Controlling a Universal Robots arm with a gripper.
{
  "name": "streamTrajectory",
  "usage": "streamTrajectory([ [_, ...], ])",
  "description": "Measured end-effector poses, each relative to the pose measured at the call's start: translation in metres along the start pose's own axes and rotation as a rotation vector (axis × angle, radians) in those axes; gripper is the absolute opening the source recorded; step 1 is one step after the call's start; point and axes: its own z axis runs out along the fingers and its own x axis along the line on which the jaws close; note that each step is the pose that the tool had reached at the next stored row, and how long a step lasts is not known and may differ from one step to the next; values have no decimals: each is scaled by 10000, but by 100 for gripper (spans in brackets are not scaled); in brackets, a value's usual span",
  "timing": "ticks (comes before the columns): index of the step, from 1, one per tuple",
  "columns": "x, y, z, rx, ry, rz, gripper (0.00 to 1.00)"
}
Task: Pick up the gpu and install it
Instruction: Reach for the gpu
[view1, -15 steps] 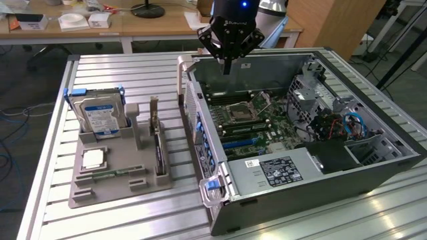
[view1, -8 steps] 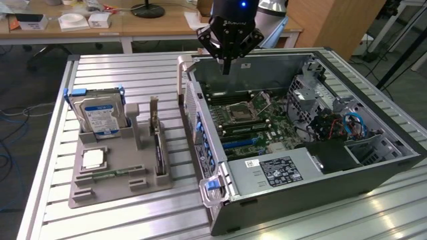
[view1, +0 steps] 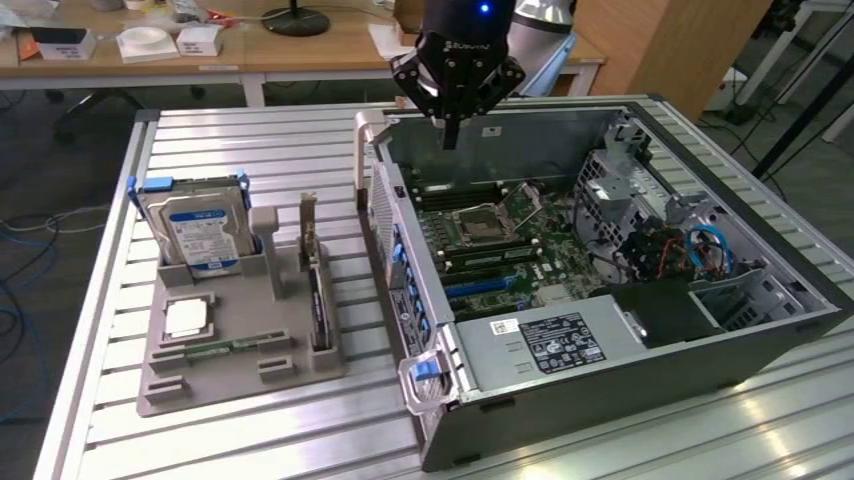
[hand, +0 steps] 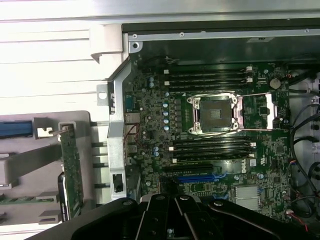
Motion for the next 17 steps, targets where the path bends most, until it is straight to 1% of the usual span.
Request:
streamTrajectory([
  [17,40,-3,0,0,0,0,11],
])
